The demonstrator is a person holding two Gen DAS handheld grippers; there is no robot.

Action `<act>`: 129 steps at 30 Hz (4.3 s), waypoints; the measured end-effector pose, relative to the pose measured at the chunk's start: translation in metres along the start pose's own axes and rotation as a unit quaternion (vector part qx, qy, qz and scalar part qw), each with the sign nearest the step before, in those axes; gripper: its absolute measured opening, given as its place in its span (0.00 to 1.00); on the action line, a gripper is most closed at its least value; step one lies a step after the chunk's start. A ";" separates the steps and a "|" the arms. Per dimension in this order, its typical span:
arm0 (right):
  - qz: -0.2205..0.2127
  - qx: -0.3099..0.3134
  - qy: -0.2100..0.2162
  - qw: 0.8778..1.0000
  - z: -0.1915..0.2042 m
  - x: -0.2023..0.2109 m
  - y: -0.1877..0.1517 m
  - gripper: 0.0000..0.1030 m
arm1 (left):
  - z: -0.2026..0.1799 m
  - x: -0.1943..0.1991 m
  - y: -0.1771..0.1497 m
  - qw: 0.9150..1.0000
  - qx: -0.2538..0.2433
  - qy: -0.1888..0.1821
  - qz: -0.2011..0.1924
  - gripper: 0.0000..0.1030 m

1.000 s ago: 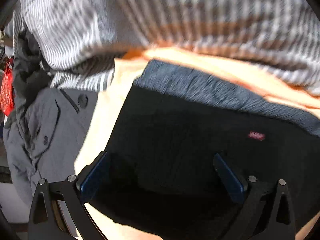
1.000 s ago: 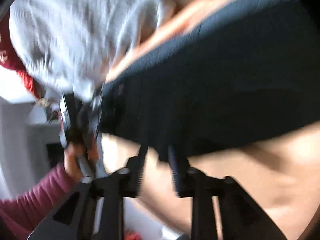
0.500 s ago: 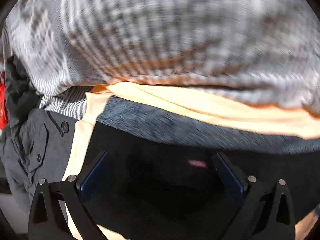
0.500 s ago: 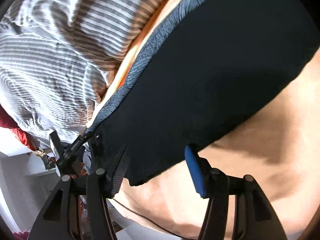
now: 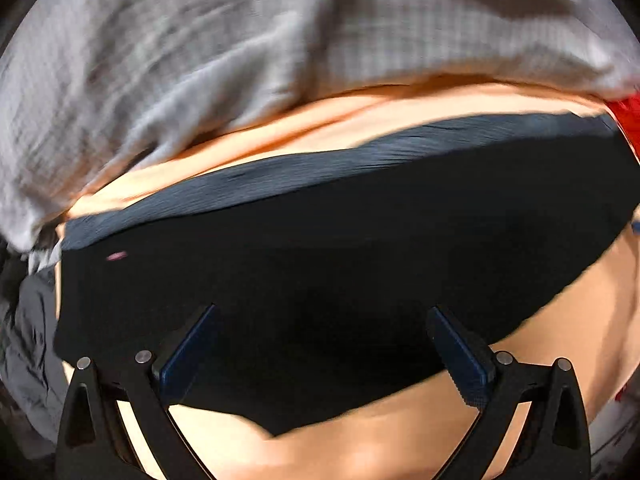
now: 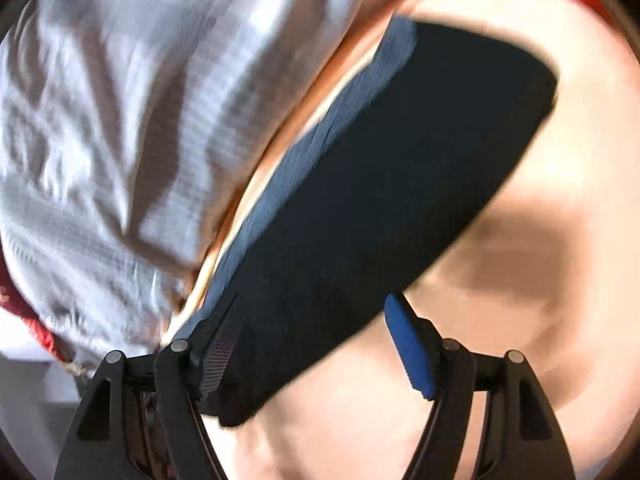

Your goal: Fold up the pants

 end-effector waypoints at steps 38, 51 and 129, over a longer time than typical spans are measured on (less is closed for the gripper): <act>-0.039 -0.115 0.166 0.979 -0.124 0.036 0.088 0.73 | -0.248 -0.003 0.209 0.995 0.079 0.044 -0.032 1.00; -0.017 -0.129 0.268 0.955 -0.097 0.010 0.106 0.76 | -0.259 -0.005 0.221 0.990 0.113 0.073 -0.041 1.00; 0.168 -0.051 0.162 0.971 0.130 -0.133 -0.141 0.57 | -0.040 -0.015 0.056 0.995 0.081 0.059 0.001 1.00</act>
Point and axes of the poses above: each gripper's, at about its wrist camera, not at the fingertips, and x roughly against the way its jaws point, z to its left, y to its top, the point moved 7 cm from there along -x, roughly the way its jaws point, and after that the axes turned 2 degrees about z, right-handed, at the moved point
